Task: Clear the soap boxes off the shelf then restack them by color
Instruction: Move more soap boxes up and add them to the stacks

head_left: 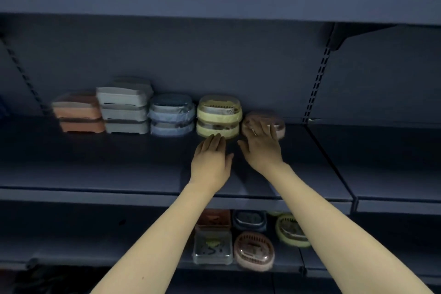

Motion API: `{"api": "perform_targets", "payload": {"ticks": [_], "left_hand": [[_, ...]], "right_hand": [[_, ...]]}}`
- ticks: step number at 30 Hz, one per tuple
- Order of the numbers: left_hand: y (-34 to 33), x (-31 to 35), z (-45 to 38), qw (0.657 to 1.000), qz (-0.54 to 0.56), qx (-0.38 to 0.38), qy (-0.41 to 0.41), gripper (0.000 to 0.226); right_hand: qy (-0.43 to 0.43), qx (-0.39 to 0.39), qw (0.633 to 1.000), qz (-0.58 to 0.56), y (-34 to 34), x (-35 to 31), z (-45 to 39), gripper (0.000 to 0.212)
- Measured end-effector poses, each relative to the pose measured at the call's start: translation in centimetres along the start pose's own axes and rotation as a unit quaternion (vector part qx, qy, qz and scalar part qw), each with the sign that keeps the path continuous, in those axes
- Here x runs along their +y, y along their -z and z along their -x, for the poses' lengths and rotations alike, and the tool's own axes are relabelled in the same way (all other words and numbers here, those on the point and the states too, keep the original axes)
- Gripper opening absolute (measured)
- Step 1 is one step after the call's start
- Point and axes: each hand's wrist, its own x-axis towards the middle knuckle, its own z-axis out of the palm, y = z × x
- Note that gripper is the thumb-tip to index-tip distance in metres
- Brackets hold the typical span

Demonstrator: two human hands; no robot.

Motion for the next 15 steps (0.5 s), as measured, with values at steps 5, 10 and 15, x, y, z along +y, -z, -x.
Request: {"api": "perform_targets", "payload": {"ticks": [5,10,15], "left_hand": [[2.6,-2.9,3.9,1.000,0.006,0.004,-0.001,0.042],[5.7,-7.5,9.1,1.000,-0.005,0.004,-0.006,0.040],[9.3,-11.7,14.9,0.999,-0.024,-0.015,0.027,0.044]], "right_hand": [[0.003,0.027,1.000,0.010,-0.3,-3.4,2.9,0.047],[-0.005,0.106,0.994,-0.015,-0.6,-8.1,6.7,0.031],[-0.003,0.082,0.997,-0.009,-0.6,-13.0,11.2,0.033]]}}
